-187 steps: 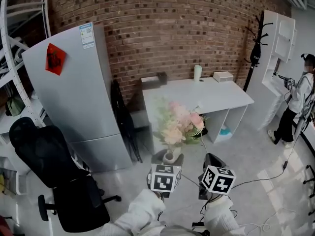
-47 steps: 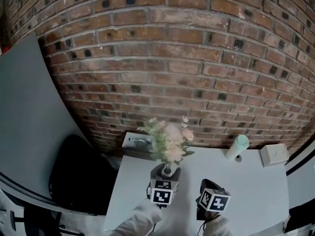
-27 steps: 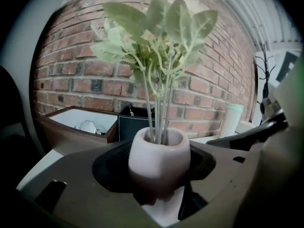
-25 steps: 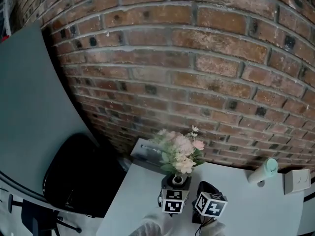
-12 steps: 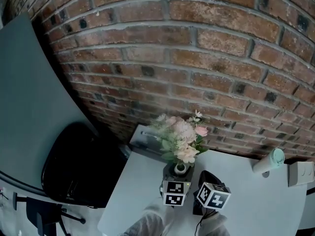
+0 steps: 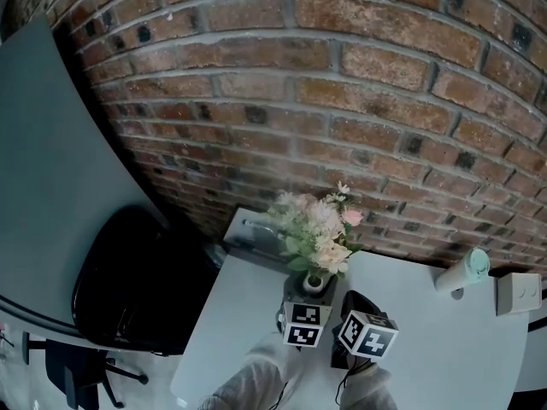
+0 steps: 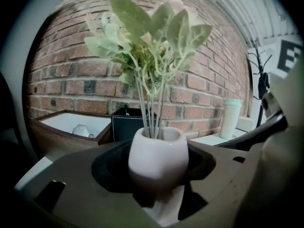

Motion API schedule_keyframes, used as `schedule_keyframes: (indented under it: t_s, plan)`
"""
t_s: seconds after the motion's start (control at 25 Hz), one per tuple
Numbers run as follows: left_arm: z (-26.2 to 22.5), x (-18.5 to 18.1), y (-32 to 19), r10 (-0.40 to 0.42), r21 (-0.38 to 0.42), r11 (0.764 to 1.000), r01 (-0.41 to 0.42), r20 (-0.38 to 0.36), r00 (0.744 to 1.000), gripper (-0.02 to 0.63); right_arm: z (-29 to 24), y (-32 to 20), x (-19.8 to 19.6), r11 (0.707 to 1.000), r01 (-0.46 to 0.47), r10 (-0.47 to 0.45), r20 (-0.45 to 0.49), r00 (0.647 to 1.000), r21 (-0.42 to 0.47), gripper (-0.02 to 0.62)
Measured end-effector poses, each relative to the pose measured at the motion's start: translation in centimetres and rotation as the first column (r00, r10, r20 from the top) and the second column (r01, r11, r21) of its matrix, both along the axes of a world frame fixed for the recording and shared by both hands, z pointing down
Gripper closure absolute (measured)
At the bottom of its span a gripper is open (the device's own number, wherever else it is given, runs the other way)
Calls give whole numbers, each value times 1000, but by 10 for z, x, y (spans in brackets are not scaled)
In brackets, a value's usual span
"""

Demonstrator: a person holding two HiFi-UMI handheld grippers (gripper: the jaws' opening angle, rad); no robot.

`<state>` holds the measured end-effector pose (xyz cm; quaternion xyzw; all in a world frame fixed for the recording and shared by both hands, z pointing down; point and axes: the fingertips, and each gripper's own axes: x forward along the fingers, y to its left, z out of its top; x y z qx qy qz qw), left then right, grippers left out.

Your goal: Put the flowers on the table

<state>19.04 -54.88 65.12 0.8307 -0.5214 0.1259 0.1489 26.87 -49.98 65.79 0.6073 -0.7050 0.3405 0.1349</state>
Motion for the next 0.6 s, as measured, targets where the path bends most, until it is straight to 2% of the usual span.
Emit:
schedule_keyframes:
  t_s: [0.28, 0.48, 0.6]
  plan:
    - [0, 2, 3, 13, -3, 1000, -13, 16, 1000, 337, -2, 7, 2, 1000, -8, 8, 0, 1000, -8, 572]
    - [7, 4, 10, 42, -44, 998, -41, 15, 999, 337, -7, 12, 3, 1000, -17, 17, 0, 1000, -6, 572]
    - [4, 5, 12, 49, -41, 998, -48, 18, 999, 337, -9, 14, 4, 1000, -25, 25, 2, 1000, -3, 572]
